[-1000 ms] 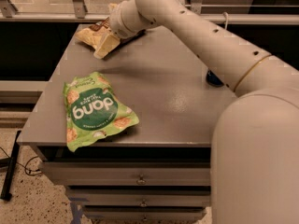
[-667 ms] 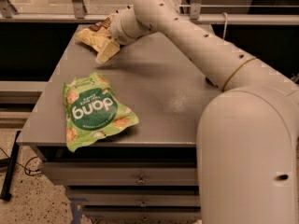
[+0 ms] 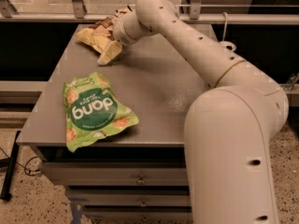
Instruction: Pick brown chip bag
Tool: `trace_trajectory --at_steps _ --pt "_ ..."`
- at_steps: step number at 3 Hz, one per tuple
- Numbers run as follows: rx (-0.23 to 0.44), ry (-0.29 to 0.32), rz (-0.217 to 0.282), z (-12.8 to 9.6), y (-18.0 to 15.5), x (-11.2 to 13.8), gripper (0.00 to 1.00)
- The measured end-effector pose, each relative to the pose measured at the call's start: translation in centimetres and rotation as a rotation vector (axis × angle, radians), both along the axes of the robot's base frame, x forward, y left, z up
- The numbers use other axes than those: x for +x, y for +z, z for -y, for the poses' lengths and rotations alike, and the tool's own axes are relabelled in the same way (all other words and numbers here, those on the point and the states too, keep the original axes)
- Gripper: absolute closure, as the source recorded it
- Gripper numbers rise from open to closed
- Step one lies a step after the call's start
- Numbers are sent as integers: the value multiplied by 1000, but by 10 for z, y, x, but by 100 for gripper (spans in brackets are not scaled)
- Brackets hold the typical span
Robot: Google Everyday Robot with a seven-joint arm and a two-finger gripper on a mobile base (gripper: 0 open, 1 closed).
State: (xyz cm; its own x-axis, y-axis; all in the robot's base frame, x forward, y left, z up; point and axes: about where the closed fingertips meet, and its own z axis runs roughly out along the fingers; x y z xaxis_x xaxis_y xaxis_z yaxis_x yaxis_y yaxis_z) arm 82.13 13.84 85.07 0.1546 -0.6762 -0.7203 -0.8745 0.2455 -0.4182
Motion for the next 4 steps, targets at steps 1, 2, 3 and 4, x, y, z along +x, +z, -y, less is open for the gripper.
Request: trace_trajectory --at_steps 1,2,3,4 --pt "0 0 0 0 2 0 41" --pt "0 0 0 0 4 0 64" --pt "0 0 0 0 4 0 88" --pt "0 0 0 0 7 0 100"
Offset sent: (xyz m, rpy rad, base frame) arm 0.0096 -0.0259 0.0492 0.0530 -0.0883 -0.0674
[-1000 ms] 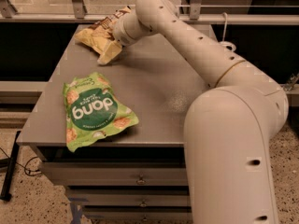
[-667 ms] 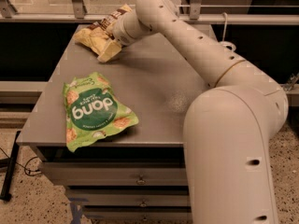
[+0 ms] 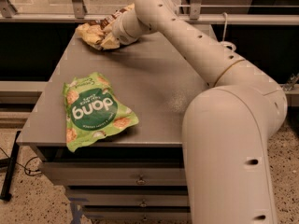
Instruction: Pick brown chip bag
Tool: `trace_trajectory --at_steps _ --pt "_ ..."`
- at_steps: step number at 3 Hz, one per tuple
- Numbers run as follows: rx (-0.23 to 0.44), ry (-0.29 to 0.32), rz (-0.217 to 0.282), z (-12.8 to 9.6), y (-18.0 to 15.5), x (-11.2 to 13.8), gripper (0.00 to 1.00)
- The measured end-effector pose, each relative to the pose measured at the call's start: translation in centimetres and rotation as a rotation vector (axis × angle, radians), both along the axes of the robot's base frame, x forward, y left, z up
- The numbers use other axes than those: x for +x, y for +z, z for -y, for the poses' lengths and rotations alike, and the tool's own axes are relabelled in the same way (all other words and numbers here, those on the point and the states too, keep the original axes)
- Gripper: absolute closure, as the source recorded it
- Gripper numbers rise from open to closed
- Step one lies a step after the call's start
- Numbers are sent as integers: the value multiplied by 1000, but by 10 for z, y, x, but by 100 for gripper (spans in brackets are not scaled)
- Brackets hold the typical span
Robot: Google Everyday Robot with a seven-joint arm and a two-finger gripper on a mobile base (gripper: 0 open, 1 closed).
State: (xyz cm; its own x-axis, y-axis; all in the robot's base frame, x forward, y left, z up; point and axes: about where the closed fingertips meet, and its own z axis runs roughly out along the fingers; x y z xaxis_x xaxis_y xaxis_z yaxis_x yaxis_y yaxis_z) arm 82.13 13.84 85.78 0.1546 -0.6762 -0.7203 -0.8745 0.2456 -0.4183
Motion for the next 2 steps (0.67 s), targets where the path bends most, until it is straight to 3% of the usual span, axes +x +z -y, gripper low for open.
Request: trace_trajectory --at_steps 1,2 --pt "0 0 0 0 0 0 100" --pt "77 -21 135 26 72 -7 100"
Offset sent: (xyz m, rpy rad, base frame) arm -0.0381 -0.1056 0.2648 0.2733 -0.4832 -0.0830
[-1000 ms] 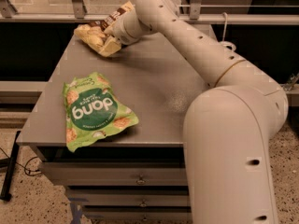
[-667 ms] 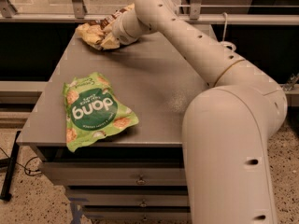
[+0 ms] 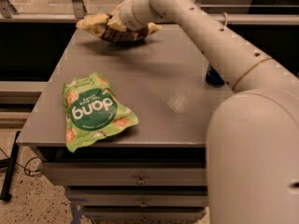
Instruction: Pick brown chip bag
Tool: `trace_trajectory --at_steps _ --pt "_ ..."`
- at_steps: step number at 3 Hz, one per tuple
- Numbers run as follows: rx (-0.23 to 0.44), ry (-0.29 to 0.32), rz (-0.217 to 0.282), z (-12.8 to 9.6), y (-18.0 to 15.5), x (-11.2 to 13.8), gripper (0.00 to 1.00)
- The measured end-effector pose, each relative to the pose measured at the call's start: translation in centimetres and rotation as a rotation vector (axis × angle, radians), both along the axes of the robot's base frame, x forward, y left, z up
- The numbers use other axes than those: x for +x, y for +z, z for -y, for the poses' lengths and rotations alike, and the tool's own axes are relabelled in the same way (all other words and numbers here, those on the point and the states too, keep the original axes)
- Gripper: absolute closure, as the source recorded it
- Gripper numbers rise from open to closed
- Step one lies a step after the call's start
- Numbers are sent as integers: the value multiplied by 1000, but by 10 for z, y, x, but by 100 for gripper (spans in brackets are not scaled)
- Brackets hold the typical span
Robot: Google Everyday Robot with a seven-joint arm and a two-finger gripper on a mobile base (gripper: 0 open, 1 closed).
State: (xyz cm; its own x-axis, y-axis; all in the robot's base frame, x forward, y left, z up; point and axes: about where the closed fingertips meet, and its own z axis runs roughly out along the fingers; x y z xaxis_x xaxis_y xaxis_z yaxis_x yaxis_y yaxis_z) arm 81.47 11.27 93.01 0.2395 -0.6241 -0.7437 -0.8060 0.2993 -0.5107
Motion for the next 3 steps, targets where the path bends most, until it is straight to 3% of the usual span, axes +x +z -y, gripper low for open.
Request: trace_trajectory --at_steps 1,2,3 --pt "155 -3 171 42 100 -19 100" --pt "288 6 273 74 165 -39 100" --pt "299 15 276 71 168 -42 100"
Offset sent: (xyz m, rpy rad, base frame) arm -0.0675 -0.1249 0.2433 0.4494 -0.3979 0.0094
